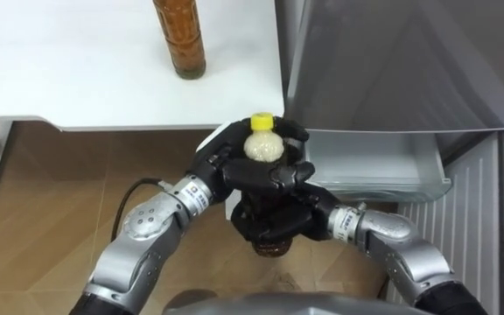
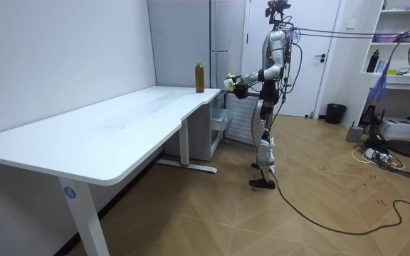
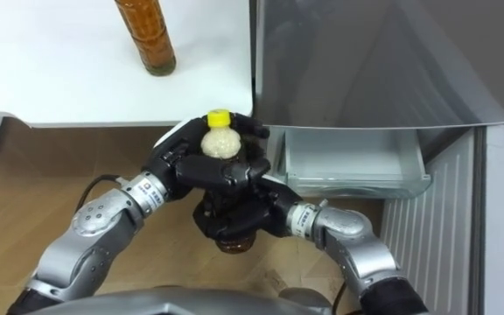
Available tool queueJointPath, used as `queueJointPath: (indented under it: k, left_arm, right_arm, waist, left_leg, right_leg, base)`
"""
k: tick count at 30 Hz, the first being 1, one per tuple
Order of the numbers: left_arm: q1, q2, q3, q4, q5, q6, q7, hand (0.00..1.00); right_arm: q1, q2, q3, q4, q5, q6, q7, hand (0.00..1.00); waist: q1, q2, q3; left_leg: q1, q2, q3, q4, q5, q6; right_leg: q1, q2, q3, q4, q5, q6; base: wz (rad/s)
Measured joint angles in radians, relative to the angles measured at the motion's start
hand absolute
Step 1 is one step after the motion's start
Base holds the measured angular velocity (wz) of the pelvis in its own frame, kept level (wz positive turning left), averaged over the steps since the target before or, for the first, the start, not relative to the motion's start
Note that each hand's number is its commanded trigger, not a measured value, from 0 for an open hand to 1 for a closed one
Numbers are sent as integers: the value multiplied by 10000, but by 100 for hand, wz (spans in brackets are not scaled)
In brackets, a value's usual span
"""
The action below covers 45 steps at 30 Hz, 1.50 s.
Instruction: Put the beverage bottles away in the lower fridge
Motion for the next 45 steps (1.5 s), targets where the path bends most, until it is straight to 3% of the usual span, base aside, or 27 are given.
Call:
queueJointPath:
  k: [18,28,37,45]
  left_arm:
    - [-1,12,-34,-3,13,0,155,0]
    - [-3,-14,169,-382,158,-4,195,0]
    - [-66,-27,583,-1484,142,-1029,216,0]
    - [-123,109,1071,-2737,135,-1221,427,0]
  right_arm:
    - [1,-118,16,-1,51,-3,1,100]
    - [1,-102,-93,-27,36,-6,99,100]
    - [40,-147,-68,13,-146,-37,120,100]
    - [167,-177,-99,12,-143,-42,225,100]
  waist:
    - [-6,7,-5]
    - [6,66,-57]
    - [74,28,-39]
    - [31,-7,15]
  left_leg:
    - [-42,-1,-2,4,0,0]
    - [-50,-1,-14,18,0,0]
    - [83,15,82,15,1,0]
    - [25,31,43,-18,0,-1]
  right_leg:
    - [-24,1,-2,-12,0,0]
    - [-21,1,-10,-16,0,0]
    - [16,8,93,62,2,-4]
    - [18,37,74,-22,4,-7]
  base:
    - [0]
    - [0]
    - [-3]
    - [1]
